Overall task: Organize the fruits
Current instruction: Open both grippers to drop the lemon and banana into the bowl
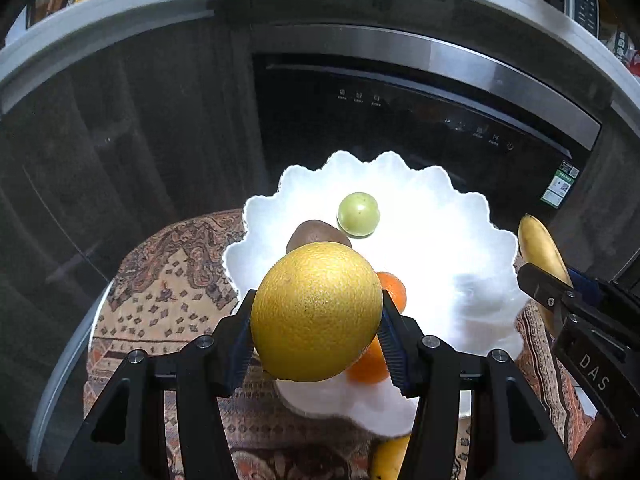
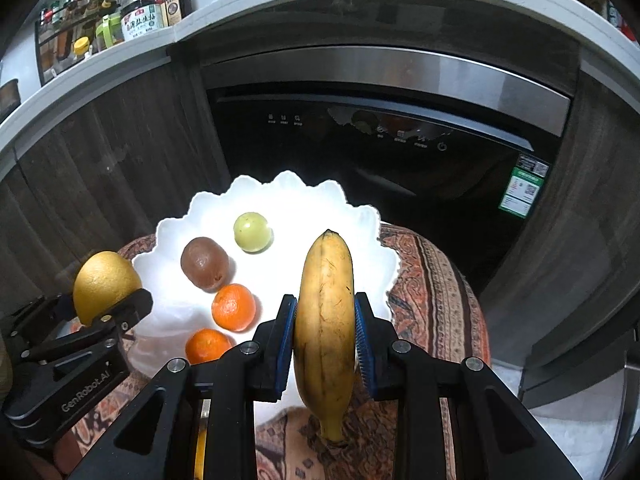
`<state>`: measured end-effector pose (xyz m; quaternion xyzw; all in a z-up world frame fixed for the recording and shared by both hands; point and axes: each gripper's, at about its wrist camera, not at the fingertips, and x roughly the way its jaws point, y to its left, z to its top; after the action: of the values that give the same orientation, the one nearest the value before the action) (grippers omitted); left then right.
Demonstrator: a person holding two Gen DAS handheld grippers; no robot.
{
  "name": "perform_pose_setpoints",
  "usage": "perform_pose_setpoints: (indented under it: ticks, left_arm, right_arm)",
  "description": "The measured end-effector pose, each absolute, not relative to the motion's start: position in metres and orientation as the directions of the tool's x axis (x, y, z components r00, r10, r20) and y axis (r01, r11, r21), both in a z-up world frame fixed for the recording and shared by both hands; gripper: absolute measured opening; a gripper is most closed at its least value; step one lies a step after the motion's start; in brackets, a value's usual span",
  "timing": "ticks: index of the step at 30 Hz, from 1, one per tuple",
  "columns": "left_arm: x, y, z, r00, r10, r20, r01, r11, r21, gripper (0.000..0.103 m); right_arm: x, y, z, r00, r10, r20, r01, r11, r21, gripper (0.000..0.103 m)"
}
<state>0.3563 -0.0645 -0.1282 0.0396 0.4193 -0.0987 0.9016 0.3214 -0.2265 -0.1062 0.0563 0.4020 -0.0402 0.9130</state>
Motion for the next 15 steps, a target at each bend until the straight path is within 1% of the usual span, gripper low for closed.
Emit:
perform_pose_setpoints:
  ticks: [9, 11, 12, 13, 14, 15]
  left_arm:
    - [0.37, -0.062, -0.15, 0.577, -0.152, -0.803, 0.203, 0.978, -0.039, 0.056]
    - [0.369, -0.06, -0.149, 0.591, -0.146, -0.793, 0.195, 0.98, -0.035, 0.06]
    - [0.368, -0.059, -0.147, 0.603, -0.135, -0.786, 0.191, 0.981, -0.023, 0.067]
    - [0.367, -0.058, -0.145, 0.614, -0.125, -0.78, 0.185, 0.983, -0.012, 0.072]
    - [0.366, -0.057, -0.143, 0.625, -0.112, -0.772, 0.179, 0.984, 0.002, 0.073]
    - [0.366, -0.056, -0.142, 0.629, -0.106, -0.77, 0.176, 0.984, 0.008, 0.074]
  right_arm:
    - [0.345, -0.224, -0.124, 0.633, -0.01, -0.774, 0.107, 0.991, 0.075, 0.029]
    - [0.347, -0.223, -0.128, 0.625, -0.009, -0.781, 0.104, 0.992, 0.072, 0.03]
    - [0.347, -0.223, -0.129, 0.623, -0.013, -0.782, 0.105, 0.992, 0.068, 0.03]
    - [0.346, -0.222, -0.13, 0.624, -0.016, -0.781, 0.107, 0.992, 0.064, 0.03]
    - [0.346, -0.222, -0.13, 0.624, -0.017, -0.782, 0.106, 0.992, 0.063, 0.03]
    - [0.345, -0.222, -0.13, 0.626, -0.023, -0.78, 0.108, 0.992, 0.057, 0.033]
